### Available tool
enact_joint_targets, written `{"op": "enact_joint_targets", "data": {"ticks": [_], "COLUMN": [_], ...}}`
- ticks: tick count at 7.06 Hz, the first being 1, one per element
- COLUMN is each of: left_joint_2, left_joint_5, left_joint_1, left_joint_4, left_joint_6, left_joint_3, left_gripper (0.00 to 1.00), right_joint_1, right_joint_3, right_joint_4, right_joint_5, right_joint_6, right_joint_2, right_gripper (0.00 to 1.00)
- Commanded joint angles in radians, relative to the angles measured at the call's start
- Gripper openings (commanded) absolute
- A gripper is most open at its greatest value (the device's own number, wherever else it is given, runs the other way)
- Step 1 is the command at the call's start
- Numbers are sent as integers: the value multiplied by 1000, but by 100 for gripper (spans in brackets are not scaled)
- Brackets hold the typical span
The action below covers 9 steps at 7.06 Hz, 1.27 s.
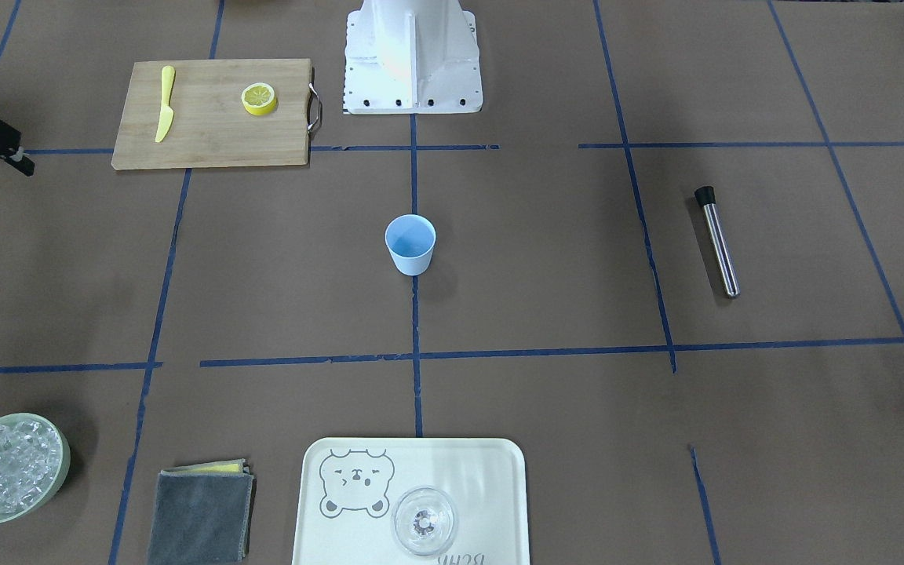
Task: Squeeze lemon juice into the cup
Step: 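Move the right gripper down over the lemon slice on the cutting board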
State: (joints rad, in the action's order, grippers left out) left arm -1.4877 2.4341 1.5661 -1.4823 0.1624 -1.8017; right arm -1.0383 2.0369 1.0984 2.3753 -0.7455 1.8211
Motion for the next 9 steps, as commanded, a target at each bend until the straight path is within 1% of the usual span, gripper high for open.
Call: {"op": "enact_joint_targets", "data": {"ticks": [1, 2, 3, 4, 5, 6, 7, 9], "left_joint_2": [7, 6, 7, 3, 1, 0, -2, -2], "left_joint_5": [5, 3, 6, 10, 8, 7, 8, 7], "left_joint_1": [0, 0, 2, 2, 2, 0, 0, 2], "left_joint_4": [-3, -4, -6, -6, -6, -7, -7, -7], "left_joint_6": [3, 2, 2, 2, -1, 0, 0, 6], "left_joint_3": [-10, -13, -13, -24, -54, -56, -59, -54], "left_gripper": [100, 100, 100, 100, 100, 100, 100, 100], "right_joint_1": [343, 535, 704, 853, 973, 1027, 1096, 1110], "right_joint_3": [159, 205, 233, 239, 276, 304, 287, 214], "right_joint_4": [-54, -52, -51, -17, 88, 153, 158, 170], "right_joint_5": [-214, -373, -527, -683, -812, -832, -881, -898], "right_joint_6": [-431, -551, -622, -709, -786, -833, -876, -903], "right_joint_2": [4, 3, 7, 6, 3, -9, -14, -87], "right_gripper": [100, 100, 100, 100, 100, 99, 99, 99]}}
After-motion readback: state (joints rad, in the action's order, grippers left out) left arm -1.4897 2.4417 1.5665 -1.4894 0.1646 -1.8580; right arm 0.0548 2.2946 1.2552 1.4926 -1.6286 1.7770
